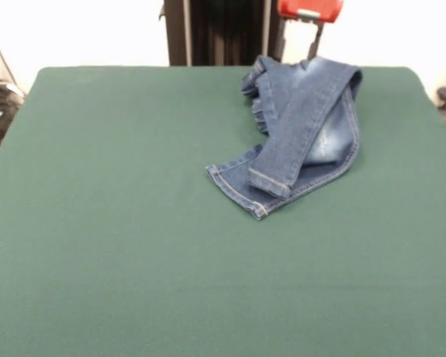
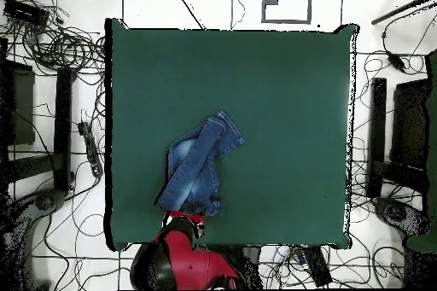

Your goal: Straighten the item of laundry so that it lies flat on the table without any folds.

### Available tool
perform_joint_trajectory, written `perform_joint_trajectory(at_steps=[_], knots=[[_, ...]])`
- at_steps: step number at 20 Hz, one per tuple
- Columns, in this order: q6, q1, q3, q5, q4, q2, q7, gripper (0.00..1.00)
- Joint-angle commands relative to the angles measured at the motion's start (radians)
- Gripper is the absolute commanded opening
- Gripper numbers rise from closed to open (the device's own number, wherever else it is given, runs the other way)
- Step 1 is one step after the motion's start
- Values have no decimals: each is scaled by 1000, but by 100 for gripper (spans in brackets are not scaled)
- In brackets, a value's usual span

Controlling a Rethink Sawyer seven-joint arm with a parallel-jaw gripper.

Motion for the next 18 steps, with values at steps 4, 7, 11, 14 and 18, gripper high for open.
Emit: perform_joint_trajectory(at_steps=[4, 7, 11, 14, 18], knots=[[370, -55, 133, -4, -56, -189, 72, 100], [438, -73, 144, -13, -68, -217, 53, 100], [535, -92, 164, 1, -87, -261, 49, 100], [532, -94, 157, 26, -103, -273, 88, 100], [522, -75, 119, 41, -138, -257, 131, 100]])
